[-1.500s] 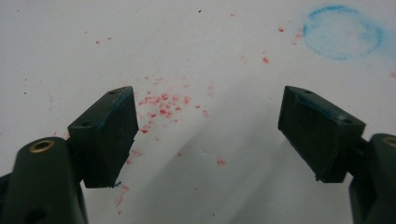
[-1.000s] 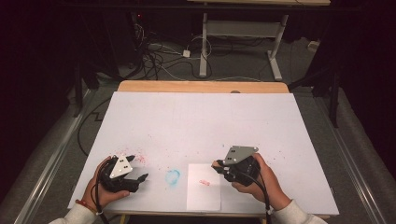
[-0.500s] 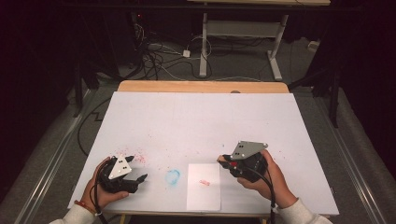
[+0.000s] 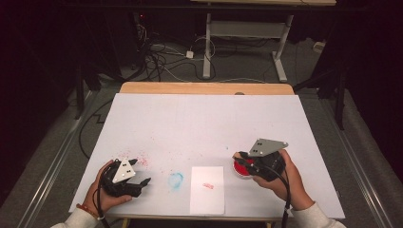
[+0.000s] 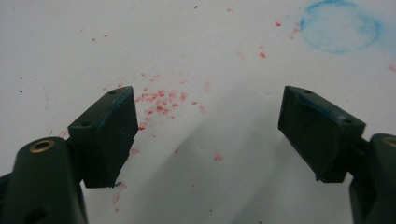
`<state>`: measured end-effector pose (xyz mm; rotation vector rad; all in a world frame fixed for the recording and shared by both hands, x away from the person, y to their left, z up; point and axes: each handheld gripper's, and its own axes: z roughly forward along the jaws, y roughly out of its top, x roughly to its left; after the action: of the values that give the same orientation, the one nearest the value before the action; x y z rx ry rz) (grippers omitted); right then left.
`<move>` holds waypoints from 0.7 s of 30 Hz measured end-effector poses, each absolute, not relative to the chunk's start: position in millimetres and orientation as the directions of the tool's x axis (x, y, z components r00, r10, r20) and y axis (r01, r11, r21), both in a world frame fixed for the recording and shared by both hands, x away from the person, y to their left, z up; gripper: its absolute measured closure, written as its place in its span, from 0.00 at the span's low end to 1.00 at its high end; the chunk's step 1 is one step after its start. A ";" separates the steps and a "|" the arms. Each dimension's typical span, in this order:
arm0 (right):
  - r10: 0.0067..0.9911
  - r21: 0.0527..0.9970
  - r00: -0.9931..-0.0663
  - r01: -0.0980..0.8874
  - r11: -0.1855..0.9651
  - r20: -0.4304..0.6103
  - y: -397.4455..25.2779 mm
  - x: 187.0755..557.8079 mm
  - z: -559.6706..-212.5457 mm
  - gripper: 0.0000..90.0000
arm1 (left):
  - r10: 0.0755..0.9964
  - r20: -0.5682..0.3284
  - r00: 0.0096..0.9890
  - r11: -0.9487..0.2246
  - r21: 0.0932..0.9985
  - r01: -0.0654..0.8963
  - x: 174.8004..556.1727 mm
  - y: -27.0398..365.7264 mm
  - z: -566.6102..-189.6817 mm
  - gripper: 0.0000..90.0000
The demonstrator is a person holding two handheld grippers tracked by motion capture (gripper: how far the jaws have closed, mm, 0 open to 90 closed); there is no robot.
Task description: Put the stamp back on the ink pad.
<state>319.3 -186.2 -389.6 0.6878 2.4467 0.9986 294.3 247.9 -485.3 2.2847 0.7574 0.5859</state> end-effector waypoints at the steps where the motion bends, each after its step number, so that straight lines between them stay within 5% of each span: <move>1: 0.585 0.729 -0.790 0.291 0.619 -0.181 -188.9 320.3 -389.1 0.85 | 0.648 0.203 0.734 -0.621 0.699 0.356 294.1 247.6 -485.0 0.21; 21: 0.643 0.698 -0.744 0.362 0.618 -0.183 -206.1 336.2 -403.3 0.85 | 0.650 0.203 0.732 -0.624 0.693 0.362 294.5 248.0 -485.7 0.21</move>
<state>336.2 -206.1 -403.3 0.7976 2.4250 0.9148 294.5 248.0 -485.7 2.2915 0.7607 0.5859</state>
